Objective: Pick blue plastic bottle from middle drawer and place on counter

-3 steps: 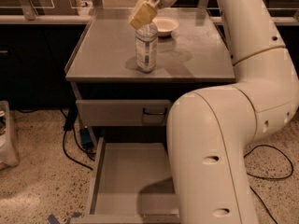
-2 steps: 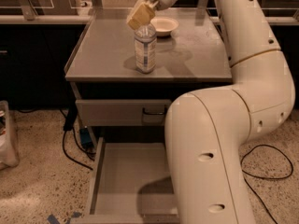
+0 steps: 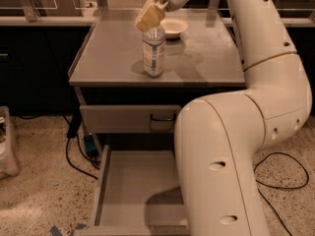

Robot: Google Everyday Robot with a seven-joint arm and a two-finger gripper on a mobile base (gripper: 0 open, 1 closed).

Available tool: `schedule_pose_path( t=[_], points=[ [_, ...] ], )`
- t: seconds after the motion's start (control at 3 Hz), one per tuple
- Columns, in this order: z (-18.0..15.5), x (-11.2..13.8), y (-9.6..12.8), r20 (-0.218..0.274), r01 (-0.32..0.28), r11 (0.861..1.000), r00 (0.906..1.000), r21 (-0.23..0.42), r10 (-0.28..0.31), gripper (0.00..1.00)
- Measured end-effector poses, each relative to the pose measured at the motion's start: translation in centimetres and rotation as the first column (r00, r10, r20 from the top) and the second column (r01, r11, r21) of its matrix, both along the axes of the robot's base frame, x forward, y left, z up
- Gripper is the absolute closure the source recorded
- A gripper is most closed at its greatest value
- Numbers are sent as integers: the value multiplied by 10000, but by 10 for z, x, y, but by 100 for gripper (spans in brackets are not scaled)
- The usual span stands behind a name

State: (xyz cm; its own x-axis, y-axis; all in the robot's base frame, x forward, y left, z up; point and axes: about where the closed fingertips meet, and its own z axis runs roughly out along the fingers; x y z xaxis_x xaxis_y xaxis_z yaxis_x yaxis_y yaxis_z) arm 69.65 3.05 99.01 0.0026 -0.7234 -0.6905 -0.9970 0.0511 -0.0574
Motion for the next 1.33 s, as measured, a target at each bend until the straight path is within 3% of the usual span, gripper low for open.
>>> schedule_pose_path(
  t=[0.33,0.67,1.0,1.33],
  points=[
    [-7,-1,0,2,2,10000,10000,1,-2,57],
    [-5,-1,0,2,2,10000,10000,1,-2,28],
    [-3,17,15,383,343,9983,9986,480,-361,0],
    [-3,18,15,390,347,9982,9986,481,-366,0]
  ],
)
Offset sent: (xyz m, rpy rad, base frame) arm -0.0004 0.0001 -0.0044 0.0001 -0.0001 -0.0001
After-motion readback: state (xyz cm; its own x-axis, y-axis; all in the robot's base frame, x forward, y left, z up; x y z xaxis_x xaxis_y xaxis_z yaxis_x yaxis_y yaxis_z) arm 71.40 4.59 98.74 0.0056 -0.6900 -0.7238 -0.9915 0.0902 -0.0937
